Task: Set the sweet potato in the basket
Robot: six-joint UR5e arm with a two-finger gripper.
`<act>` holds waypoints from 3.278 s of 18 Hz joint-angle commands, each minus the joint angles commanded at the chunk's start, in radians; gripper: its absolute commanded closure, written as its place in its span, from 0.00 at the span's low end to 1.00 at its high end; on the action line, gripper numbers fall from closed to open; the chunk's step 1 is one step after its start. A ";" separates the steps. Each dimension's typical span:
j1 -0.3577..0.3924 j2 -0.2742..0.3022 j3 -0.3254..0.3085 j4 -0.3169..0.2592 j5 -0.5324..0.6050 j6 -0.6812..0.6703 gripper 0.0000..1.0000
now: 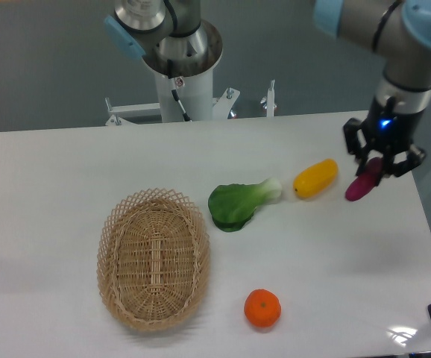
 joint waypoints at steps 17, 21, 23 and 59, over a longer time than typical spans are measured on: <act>-0.449 -0.015 -0.169 0.255 0.139 -0.655 0.73; -0.535 -0.064 -0.202 0.293 0.222 -0.729 0.73; -0.563 -0.086 -0.209 0.299 0.241 -0.740 0.73; -0.265 0.023 -0.129 0.274 0.296 -0.483 0.00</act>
